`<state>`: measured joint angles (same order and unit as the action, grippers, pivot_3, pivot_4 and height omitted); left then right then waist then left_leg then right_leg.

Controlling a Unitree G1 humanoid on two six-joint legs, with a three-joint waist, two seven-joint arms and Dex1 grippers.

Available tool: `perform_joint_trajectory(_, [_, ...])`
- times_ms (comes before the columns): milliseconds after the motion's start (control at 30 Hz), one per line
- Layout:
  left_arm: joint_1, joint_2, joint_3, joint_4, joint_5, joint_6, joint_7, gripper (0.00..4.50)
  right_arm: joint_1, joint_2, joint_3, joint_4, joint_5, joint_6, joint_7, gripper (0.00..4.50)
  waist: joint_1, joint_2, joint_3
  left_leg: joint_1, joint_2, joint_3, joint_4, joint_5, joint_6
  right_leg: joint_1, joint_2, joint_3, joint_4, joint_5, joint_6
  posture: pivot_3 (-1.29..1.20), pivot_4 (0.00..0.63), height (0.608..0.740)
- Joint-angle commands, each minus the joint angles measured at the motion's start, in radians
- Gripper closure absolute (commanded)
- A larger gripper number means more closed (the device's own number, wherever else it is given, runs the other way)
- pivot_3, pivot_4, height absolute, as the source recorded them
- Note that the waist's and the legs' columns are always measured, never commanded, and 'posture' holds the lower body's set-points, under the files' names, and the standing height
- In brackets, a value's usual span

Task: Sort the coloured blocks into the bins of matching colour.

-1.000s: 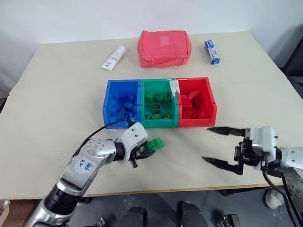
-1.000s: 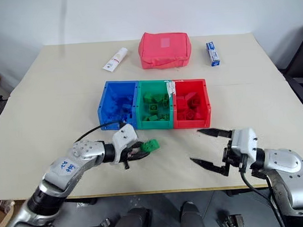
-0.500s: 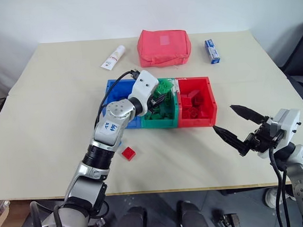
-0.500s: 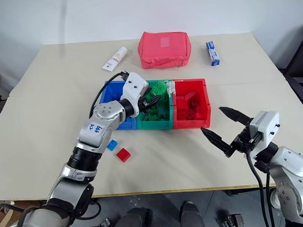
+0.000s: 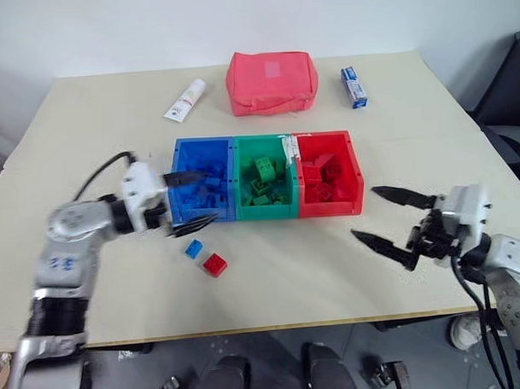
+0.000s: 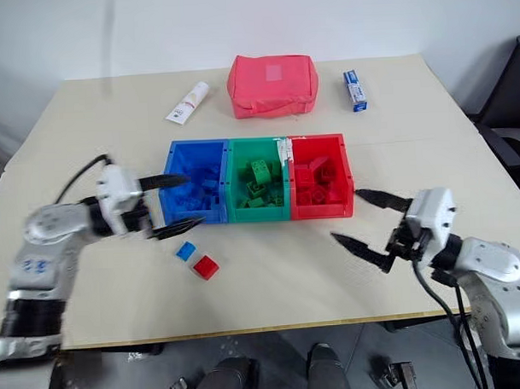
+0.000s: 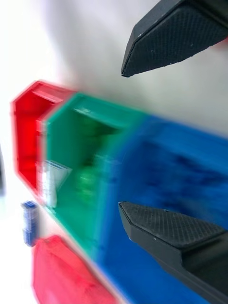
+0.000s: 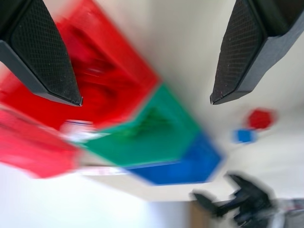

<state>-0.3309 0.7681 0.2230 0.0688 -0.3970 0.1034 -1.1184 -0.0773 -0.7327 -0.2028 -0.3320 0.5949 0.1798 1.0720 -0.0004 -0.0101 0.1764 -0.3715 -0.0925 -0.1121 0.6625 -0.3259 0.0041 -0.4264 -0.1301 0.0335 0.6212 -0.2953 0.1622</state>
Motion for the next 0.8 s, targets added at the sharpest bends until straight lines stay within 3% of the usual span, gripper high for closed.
perform_joint_trajectory(33, [0.107,0.048,0.096,0.007,-0.027,-0.084,-0.061,0.02,-0.059,-0.003,0.068,0.02,-0.02,-0.034,0.078,0.0,0.0,0.0,0.0,0.0,0.0,0.0,0.0,0.0,0.0,0.0,0.0,0.0,0.0,0.0,0.0,0.0,0.15,0.74])
perform_joint_trajectory(200, [0.301,0.11,0.16,0.064,0.002,-0.198,-0.141,0.02,-0.149,0.023,0.154,0.072,-0.039,-0.043,0.132,0.0,-0.001,0.0,0.0,0.0,0.0,0.0,0.0,-0.001,0.001,0.001,-0.001,-0.001,-0.001,0.0,0.0,0.0,0.15,0.74])
perform_joint_trajectory(333, [0.315,0.112,0.125,-0.036,-0.046,-0.14,-0.154,0.02,-0.158,0.014,0.154,0.105,-0.045,-0.052,0.166,0.0,0.018,0.0,0.0,0.0,0.0,-0.001,0.001,-0.001,0.001,0.002,-0.001,-0.001,-0.001,0.0,0.0,0.0,0.15,0.74])
perform_joint_trajectory(600, [0.235,0.085,-0.111,-0.274,0.017,-0.029,-0.117,0.02,-0.091,-0.031,0.12,0.099,-0.06,-0.06,0.195,0.0,0.022,0.0,0.0,0.0,0.0,-0.001,0.001,-0.002,0.001,0.001,0.0,-0.001,-0.001,0.0,-0.001,0.0,0.15,0.74])
perform_joint_trajectory(800, [0.124,0.027,-0.287,-0.191,0.199,-0.073,-0.04,0.02,-0.021,-0.038,0.097,0.037,-0.049,-0.041,0.164,0.0,0.016,0.0,0.0,0.0,0.001,0.001,0.001,-0.002,0.0,0.0,0.001,0.0,0.0,0.0,-0.001,0.0,0.15,0.74])
